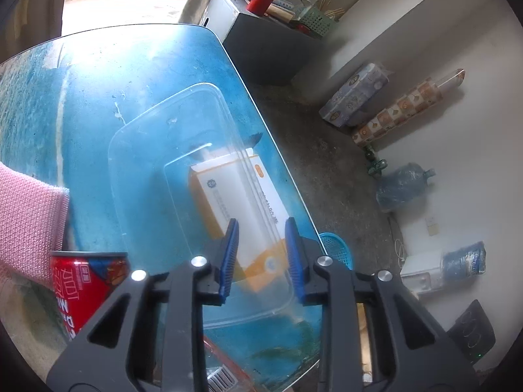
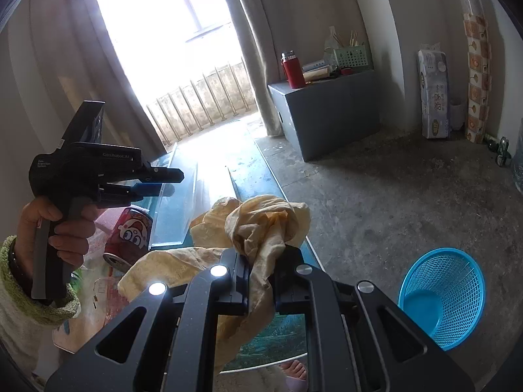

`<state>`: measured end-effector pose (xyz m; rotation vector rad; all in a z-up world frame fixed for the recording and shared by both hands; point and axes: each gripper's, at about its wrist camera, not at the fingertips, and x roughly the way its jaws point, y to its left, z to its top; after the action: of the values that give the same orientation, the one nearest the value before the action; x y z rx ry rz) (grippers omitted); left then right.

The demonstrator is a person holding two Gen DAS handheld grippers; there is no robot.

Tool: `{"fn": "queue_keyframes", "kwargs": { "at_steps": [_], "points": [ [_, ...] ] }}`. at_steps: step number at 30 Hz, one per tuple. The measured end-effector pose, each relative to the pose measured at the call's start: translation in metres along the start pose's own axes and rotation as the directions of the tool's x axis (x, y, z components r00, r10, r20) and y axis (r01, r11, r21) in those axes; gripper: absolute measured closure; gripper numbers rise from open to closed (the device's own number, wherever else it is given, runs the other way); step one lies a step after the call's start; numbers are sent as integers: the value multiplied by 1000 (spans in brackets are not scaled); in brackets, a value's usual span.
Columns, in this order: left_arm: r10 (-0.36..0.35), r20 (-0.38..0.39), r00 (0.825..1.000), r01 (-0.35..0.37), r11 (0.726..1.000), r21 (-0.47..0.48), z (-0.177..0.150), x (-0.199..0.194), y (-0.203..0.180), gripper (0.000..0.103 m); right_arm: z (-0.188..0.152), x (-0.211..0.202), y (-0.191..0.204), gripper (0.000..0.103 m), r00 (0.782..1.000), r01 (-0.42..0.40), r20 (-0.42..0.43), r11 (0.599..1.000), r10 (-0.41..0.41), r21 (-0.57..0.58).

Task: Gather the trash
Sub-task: 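Grasp the clear plastic box with the left gripper while the right carries the bag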

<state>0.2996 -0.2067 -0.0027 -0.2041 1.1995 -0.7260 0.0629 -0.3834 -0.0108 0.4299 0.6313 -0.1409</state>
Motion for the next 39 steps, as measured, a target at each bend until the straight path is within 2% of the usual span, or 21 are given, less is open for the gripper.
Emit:
{"fn": "queue_keyframes", "kwargs": {
  "at_steps": [6,11,15,19,22,27,30,33,36,37,39],
  "points": [
    [13,46,999,-16,999,48,-8,-9,-8,100,-3,-6,-17,92,999,-33,12,998,32,60],
    [17,107,994,-26,996,81,-15,-35,-19,101,-5,-16,-31,92,998,-53,31,994,50,99],
    [24,177,984,-45,993,113,-19,-62,-30,101,-4,-26,-38,92,997,-65,55,991,58,119],
    [-12,238,971,-31,984,176,-29,-93,-52,101,-4,-42,-47,92,994,-67,94,988,55,137],
    [-74,248,966,10,968,250,-38,-107,-83,101,-7,-61,-58,92,991,-45,135,987,24,154],
    [-207,171,963,130,917,378,-61,-94,-153,101,-19,-101,-96,93,978,54,185,974,-96,220],
    [-261,82,962,200,877,438,-80,-63,-198,101,-35,-126,-129,92,966,130,181,950,-186,285],
    [-291,-20,956,267,843,467,-103,-18,-237,101,-53,-142,-166,93,953,205,141,913,-268,352],
    [-264,-116,957,287,830,478,-125,39,-268,101,-70,-143,-206,93,940,270,81,870,-330,412],
    [-246,-135,960,281,831,480,-134,60,-276,101,-76,-140,-220,93,937,286,58,855,-343,433],
    [-230,-195,953,296,836,461,-150,101,-284,101,-90,-130,-249,92,938,298,12,823,-347,484]
  ]
}}
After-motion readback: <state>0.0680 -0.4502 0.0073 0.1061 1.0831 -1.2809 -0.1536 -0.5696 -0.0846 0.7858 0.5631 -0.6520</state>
